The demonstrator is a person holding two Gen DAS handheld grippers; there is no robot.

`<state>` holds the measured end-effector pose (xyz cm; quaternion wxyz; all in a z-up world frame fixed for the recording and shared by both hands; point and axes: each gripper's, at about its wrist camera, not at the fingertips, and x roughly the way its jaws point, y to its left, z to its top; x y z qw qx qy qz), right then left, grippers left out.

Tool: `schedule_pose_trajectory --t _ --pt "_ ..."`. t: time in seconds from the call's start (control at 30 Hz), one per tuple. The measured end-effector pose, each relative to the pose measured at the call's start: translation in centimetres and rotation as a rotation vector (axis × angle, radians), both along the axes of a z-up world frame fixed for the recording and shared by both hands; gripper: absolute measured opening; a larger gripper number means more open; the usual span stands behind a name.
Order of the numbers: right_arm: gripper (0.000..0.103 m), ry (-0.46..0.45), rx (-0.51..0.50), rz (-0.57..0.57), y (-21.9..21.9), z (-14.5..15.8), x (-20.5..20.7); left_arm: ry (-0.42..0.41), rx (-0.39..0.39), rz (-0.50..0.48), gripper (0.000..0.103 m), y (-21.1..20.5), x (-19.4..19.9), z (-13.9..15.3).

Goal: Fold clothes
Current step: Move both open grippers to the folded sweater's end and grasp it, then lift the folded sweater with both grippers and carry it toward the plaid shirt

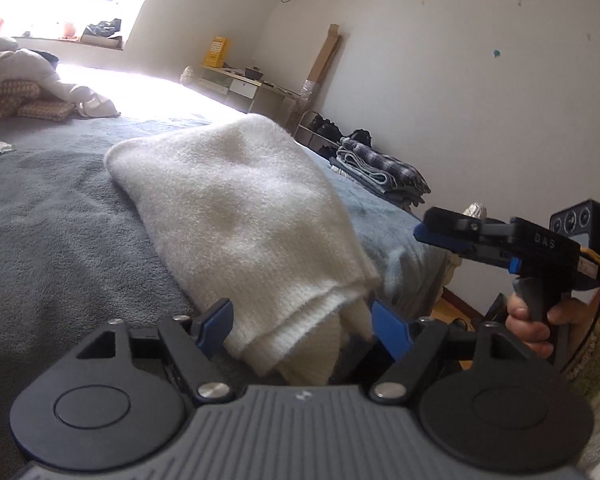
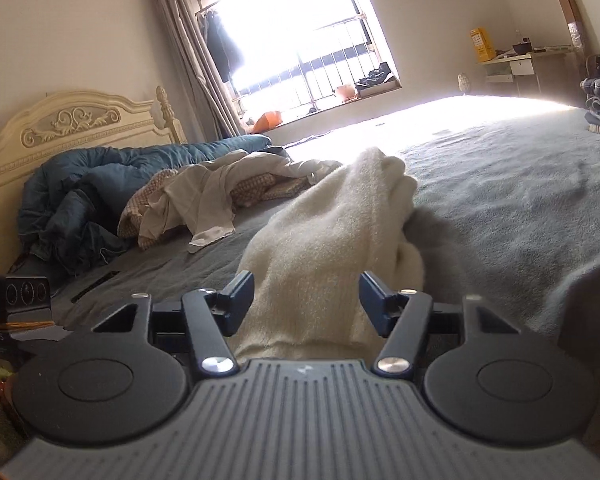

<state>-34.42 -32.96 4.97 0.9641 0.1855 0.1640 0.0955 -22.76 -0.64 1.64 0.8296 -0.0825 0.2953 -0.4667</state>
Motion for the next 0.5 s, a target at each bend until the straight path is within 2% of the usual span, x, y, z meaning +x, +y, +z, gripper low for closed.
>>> schedule_pose_trajectory --t 0.07,0.17,0.3,0.37,0.5 --pt "0.081 0.002 0.065 0.015 -1.7 0.5 0.7 0.065 -0.029 0.073 0.082 0.5 1.8 0.4" --pt "0.095 0.032 0.181 0.046 -4.3 0.6 3.2 0.178 -0.067 0.178 0.082 1.0 5.0 0.7" --pt "0.097 0.079 0.345 0.099 -7.0 -0.8 7.7 0.289 -0.085 0.246 0.082 0.6 10.0 -0.4" --pt "0.102 0.110 0.408 0.123 -7.9 -2.1 10.4 0.334 -0.103 0.241 0.082 0.1 12.1 -1.2" --pt "0.102 0.202 0.496 0.137 -9.4 -4.8 15.5 0.426 -0.165 0.174 0.082 -1.4 16.6 -3.4"
